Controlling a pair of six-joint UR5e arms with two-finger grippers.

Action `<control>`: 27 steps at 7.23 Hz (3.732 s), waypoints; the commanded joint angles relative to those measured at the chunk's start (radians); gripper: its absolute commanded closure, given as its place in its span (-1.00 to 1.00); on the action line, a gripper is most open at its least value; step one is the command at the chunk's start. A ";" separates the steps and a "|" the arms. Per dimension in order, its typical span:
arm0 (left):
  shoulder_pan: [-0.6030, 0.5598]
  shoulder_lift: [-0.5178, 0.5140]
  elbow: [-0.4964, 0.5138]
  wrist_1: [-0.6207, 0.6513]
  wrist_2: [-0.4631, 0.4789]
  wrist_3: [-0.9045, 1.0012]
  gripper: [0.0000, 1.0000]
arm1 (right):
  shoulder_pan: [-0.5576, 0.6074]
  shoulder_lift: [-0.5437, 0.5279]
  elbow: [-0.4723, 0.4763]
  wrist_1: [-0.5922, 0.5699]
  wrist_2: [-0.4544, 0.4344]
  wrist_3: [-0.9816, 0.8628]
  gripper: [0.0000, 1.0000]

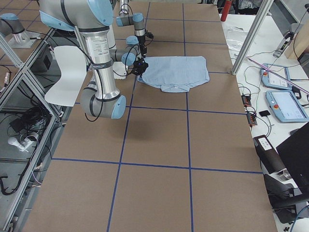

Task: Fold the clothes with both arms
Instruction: 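Lift the near edge with both grippers and fold it away from the robot, then lay the folded edge down at the far side and open both grippers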

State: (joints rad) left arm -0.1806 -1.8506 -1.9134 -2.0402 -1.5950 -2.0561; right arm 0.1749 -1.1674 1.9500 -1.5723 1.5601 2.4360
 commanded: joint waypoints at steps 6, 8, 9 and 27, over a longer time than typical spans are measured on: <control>0.004 -0.010 -0.001 0.000 0.001 -0.027 1.00 | 0.000 0.000 0.001 0.002 0.000 0.000 1.00; -0.040 -0.039 -0.140 0.126 -0.008 -0.013 1.00 | 0.017 -0.023 0.085 -0.006 0.002 0.000 1.00; -0.100 -0.047 -0.210 0.136 -0.020 -0.010 1.00 | 0.064 -0.031 0.131 -0.014 0.009 0.000 1.00; -0.625 -0.489 0.715 -0.285 -0.174 0.309 1.00 | 0.647 0.641 -0.983 0.239 0.325 -0.659 1.00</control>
State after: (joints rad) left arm -0.8046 -2.3171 -1.2603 -2.2801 -1.7731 -1.7588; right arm 0.8174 -0.5589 1.0553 -1.3989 1.8846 1.8063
